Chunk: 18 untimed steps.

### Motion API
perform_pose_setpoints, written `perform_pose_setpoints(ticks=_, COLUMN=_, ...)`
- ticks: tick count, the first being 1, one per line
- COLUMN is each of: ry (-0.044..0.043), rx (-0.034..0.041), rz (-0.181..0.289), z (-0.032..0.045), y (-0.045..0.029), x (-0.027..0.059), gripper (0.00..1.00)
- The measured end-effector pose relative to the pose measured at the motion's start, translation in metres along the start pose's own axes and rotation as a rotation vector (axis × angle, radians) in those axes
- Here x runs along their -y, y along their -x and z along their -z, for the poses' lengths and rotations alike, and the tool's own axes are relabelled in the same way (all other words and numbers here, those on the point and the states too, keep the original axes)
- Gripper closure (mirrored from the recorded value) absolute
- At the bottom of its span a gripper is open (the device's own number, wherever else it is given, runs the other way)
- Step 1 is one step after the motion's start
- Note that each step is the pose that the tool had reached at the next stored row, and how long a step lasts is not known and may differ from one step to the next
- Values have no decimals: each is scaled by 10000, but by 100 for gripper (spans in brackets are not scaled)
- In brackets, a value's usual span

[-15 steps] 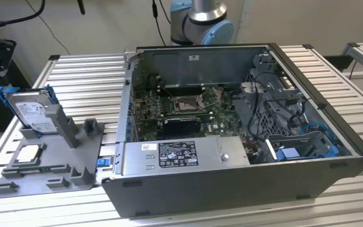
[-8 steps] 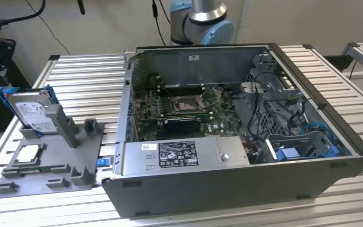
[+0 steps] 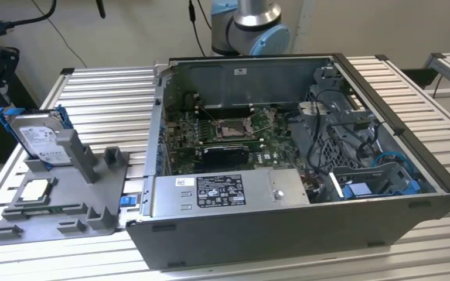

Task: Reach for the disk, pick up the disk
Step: 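Pick up the disk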

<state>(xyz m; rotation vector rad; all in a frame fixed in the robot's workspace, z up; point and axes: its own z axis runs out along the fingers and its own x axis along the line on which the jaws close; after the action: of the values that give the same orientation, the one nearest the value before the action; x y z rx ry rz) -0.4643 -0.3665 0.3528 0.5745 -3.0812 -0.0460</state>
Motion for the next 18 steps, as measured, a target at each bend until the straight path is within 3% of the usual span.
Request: perform_pose_setpoints(ticks=18, ry=-38, rx=-86, rz=2371, z=2, y=0, x=0, gripper=100)
